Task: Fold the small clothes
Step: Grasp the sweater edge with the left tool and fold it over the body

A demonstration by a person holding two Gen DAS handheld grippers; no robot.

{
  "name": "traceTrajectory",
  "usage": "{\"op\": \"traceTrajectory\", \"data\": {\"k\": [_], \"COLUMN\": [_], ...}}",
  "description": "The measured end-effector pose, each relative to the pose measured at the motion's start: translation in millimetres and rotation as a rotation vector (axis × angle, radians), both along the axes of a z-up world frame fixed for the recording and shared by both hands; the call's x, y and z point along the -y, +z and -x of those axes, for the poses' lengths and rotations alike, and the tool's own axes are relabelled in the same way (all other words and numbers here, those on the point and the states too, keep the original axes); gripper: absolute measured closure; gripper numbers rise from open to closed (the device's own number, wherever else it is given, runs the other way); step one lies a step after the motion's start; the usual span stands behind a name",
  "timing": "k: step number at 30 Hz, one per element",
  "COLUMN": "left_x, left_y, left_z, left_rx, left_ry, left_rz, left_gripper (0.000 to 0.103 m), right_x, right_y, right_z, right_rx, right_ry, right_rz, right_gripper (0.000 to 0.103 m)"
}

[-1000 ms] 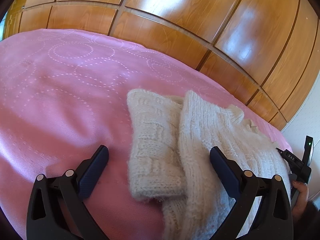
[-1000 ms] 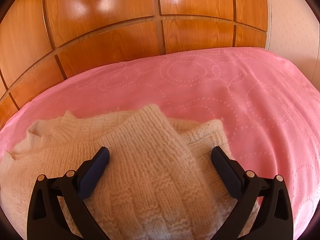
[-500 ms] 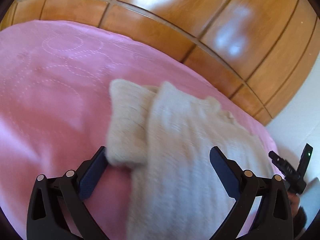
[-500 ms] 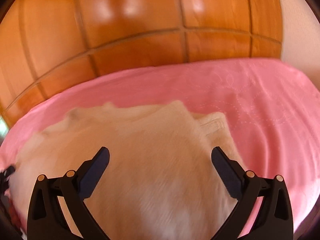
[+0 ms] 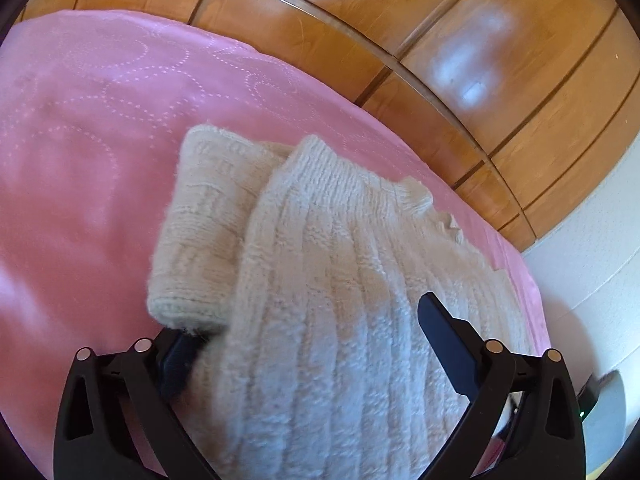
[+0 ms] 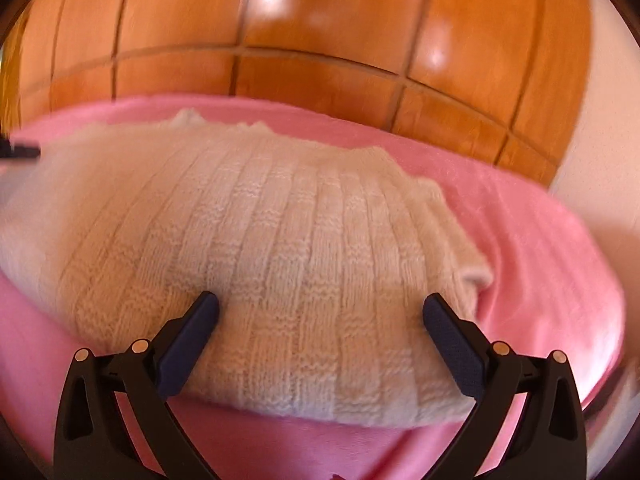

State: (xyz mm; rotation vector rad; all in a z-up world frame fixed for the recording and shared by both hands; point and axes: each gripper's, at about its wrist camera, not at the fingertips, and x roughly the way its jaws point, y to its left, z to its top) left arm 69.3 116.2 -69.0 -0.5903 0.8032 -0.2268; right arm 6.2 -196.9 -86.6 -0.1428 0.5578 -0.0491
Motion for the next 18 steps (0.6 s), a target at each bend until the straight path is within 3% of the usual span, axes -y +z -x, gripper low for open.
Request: {"op": "traceTrajectory", "data": {"k": [2, 3, 4, 6, 8, 18], "left_x": [-1.0, -1.2, -2.0, -6.0, -10.0, 3.8], "left_y": [-0.2, -0.5, -1.3, -4.7, -4.3, 37.8], "left_z": [3.5, 3.7, 3.3, 0.2, 0.3, 5.8], "left_rx": [-0.007, -0.02, -0.035, -0.072, -0.089, -0.012], "left_ry": [0.02, 0.026, 0.032, 0.023, 0.018, 0.005], "left_rz": [0.024, 0.023, 0.021, 0.08, 0.145, 0.131], "left_gripper": [0.018, 0.03, 0.048, 0.068, 0.077, 0.081], "right_x": [2.7, 3.7, 3.5, 2.2, 2.2, 7.1], "right_y": [-1.4, -0.9, -0.9, -2.0, -2.2, -3.2], "right_z": [0.7, 0.5, 0.8, 4.2, 4.7, 11.3], "right_rx": [-0.003, -0.003, 0.0, 0.01, 0.014, 0.024], "right_ry": [0.007, 0.008, 0.008, 0.005, 0.005, 0.009], "right_rz": [-0.023, -0.022, -0.019, -0.018, -0.021, -0.039], "right_gripper": [0.002, 0.002, 0.002, 0.002, 0.002, 0.002]}}
